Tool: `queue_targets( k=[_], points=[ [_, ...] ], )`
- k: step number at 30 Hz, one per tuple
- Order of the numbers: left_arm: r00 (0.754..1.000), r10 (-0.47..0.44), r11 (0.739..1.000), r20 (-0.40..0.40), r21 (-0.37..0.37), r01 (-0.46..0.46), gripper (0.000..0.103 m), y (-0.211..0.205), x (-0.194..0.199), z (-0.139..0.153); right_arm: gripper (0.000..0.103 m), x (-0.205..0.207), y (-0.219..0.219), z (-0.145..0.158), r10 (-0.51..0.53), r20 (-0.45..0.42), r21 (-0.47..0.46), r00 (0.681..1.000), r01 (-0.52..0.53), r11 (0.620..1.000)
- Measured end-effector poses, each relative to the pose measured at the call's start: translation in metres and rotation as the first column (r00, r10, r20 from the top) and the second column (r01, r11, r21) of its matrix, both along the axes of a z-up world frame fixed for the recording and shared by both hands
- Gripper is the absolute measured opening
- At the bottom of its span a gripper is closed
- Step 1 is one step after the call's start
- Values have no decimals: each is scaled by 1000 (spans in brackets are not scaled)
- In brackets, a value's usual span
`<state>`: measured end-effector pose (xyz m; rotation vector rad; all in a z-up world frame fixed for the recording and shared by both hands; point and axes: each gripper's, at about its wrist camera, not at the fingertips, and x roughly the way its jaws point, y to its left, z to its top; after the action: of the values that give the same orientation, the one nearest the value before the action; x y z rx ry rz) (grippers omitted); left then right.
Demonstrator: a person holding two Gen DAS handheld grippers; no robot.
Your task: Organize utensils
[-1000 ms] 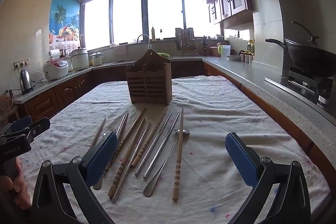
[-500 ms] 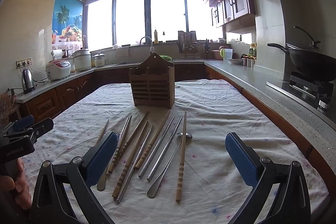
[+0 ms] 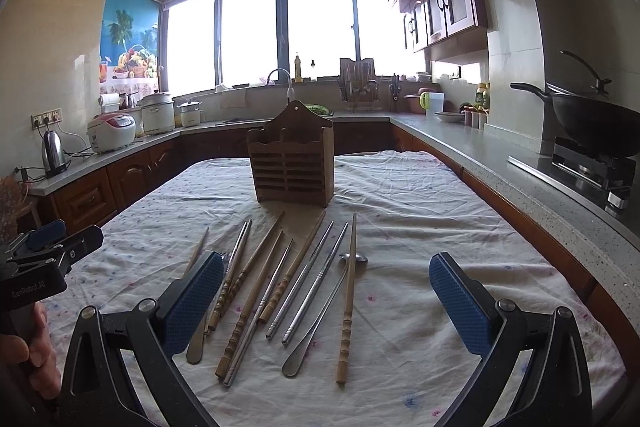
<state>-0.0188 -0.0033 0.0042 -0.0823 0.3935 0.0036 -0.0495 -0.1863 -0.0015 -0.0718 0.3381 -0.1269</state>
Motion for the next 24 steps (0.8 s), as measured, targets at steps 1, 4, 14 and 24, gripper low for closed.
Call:
queue_targets(
  k=[1,4,14,24],
  points=[
    [1000,0,1000,0,0,0,102,0,0,0,103,-1,1,-1,0,2,-1,1000,0,1000],
    [1000,-1,1000,0,-2,1,102,0,0,0,103,0,1,-1,1,2,-2,1000,-1,1000],
    [1000,-4,1000,1,-4,4,102,1,0,0,103,0,1,-1,3,2,-1,1000,-3,1000],
    [1000,-8,1000,-2,-14,8,102,2,1,1,103,1,2,-1,6,5,-1,1000,-6,1000]
  ],
)
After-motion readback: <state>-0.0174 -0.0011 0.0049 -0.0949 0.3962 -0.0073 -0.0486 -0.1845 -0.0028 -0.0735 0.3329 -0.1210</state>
